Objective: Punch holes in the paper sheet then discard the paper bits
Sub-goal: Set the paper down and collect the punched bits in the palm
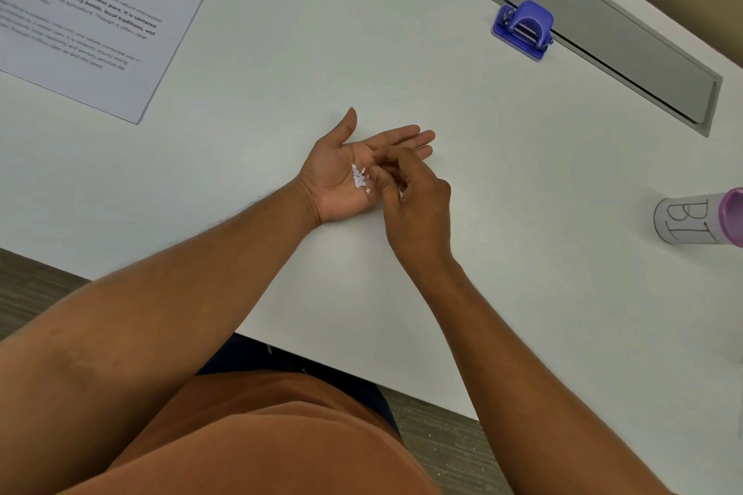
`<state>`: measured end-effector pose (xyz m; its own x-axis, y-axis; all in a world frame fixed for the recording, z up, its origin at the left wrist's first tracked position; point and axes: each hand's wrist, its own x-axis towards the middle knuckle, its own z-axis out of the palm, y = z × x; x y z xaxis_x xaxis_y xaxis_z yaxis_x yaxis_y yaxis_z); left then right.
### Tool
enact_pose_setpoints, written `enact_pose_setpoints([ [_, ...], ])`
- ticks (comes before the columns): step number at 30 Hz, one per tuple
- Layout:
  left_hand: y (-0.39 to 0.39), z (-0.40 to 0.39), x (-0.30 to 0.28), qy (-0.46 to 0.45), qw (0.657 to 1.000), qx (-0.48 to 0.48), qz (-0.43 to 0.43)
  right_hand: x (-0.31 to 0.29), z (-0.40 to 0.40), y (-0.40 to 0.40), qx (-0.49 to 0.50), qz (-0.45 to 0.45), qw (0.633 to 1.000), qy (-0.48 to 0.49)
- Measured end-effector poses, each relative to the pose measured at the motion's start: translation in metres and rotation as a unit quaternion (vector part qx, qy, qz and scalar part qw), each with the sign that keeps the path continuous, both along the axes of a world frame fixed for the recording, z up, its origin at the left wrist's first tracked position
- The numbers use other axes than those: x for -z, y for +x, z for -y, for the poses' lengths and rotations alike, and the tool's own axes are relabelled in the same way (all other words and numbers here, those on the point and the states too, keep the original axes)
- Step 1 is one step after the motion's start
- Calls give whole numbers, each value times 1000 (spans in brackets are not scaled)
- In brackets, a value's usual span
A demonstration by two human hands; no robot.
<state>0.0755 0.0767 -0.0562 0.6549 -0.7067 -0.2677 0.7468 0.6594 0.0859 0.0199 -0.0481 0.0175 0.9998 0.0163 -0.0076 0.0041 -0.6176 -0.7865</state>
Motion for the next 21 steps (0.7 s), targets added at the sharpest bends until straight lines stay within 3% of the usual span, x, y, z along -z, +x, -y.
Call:
enact_pose_setpoints([
  [7,0,0,1,-2,1000,0,-5,0,5,5,-38,28,999,-16],
  [15,-1,1,-3,-22,998,-45,-22,7,62,-4,52,48,997,-34],
  [21,1,1,0,-15,998,-62,-18,33,92,-16,-71,-39,992,-93],
])
